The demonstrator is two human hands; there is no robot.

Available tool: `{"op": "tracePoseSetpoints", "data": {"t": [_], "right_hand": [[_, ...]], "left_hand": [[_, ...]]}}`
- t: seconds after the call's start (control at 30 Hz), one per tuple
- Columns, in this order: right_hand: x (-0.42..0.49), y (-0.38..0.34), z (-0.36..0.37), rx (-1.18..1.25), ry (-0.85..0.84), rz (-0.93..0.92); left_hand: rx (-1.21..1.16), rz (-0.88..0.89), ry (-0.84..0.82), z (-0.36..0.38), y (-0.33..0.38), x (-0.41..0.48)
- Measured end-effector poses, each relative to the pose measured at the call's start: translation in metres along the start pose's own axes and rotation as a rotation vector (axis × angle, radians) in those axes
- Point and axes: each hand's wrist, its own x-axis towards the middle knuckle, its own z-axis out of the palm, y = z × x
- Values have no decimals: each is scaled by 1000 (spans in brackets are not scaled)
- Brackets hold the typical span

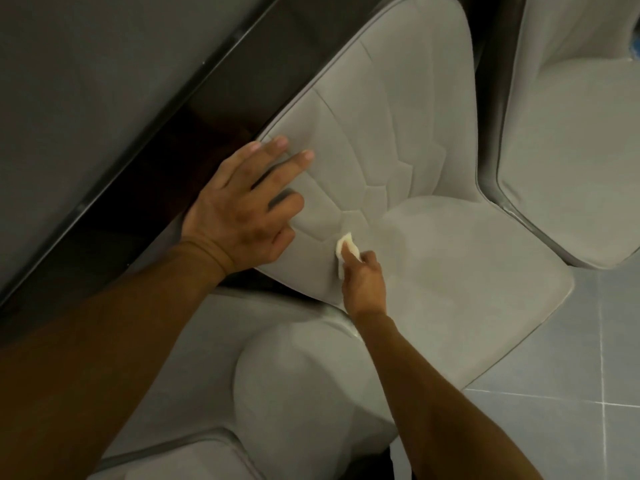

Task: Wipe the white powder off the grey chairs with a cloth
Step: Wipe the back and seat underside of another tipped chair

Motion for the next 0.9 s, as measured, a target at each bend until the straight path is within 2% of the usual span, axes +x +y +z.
{"op": "tracePoseSetpoints", "data": {"t": [0.07, 0.1, 0.17, 0.23, 0.27, 0.3, 0.33, 0.37, 0.4, 0.5, 0.53, 0.57, 0.63, 0.67, 0.77, 0.83, 0.9], "right_hand": [[4, 15, -3, -30, -139, 204], [4, 24, -4, -13, -136, 250], [0, 23, -11, 55, -33, 227], [-7, 3, -23, 269, 121, 214], [-9, -7, -26, 288, 168, 159], [-11, -17, -29, 346, 183, 119], [-10, -23, -28, 298, 190, 47], [-8, -30, -26, 368, 187, 55], [-5, -32, -22, 333, 173, 57], [9, -31, -17, 456, 88, 188], [14, -24, -14, 387, 81, 216], [17, -15, -15, 458, 35, 322], [12, 9, -17, 251, -162, 381], [8, 21, -17, 152, -203, 422], [-3, 44, -11, 418, -51, 616], [-5, 34, -13, 597, 74, 631], [-4, 11, -21, 491, 141, 325]], "left_hand": [[-8, 1, 10, 0, 0, 0], [-12, 0, 12, 0, 0, 0], [-12, 0, 10, 1, -1, 0], [-4, 3, -4, 0, -2, 0], [0, 4, -12, -1, -2, 0], [6, 5, -20, -1, -1, 1], [15, 5, -26, -2, -1, 1], [26, 5, -26, -2, -1, 1], [37, 4, -21, -2, -1, 1], [59, 2, -22, -2, 1, 1], [65, 0, -25, -3, 1, 2], [69, -2, -27, -4, 2, 3], [65, -6, -20, -5, 5, 4], [64, -9, -17, -6, 5, 4], [67, -9, -12, -5, 5, 3], [79, -14, -17, -5, 5, 3], [87, -16, -27, -4, 6, 3]]}}
